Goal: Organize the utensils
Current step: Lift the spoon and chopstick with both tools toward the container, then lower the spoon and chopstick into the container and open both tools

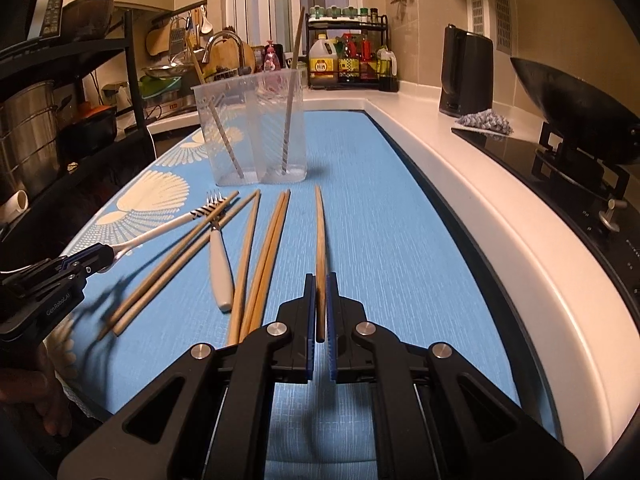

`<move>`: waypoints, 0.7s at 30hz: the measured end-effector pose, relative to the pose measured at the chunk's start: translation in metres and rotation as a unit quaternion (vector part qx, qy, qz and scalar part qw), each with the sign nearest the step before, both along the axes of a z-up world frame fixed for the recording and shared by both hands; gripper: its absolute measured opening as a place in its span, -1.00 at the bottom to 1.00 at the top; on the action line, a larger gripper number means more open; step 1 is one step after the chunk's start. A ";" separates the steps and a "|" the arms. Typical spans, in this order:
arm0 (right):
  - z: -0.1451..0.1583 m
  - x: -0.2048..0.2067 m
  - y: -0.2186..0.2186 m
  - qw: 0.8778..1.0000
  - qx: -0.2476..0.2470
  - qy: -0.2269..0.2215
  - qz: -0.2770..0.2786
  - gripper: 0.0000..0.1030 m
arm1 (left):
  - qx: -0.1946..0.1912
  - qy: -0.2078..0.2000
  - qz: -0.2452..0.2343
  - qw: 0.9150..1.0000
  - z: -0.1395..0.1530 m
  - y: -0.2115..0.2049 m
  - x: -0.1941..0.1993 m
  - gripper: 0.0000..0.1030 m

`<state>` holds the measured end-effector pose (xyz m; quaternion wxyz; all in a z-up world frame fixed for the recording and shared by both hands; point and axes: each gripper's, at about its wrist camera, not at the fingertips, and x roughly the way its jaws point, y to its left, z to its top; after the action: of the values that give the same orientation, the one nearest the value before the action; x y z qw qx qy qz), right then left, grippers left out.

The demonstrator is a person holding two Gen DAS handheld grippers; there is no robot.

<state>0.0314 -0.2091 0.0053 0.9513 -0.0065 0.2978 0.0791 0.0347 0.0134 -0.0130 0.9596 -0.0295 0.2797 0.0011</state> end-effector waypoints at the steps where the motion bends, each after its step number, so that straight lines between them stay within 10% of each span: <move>1: 0.003 -0.001 0.000 1.000 0.000 -0.003 0.000 -0.90 | 0.001 -0.005 0.000 1.000 0.002 0.000 -0.001 -0.79; 21: 0.091 -0.006 -0.009 0.996 0.021 -0.087 0.013 -0.90 | 0.004 -0.103 0.009 0.995 0.073 0.009 -0.008 -0.77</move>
<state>0.0256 -0.2179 0.0961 0.9723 0.0028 0.2125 0.0969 0.0265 0.0228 0.0601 0.9833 -0.0276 0.1796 0.0075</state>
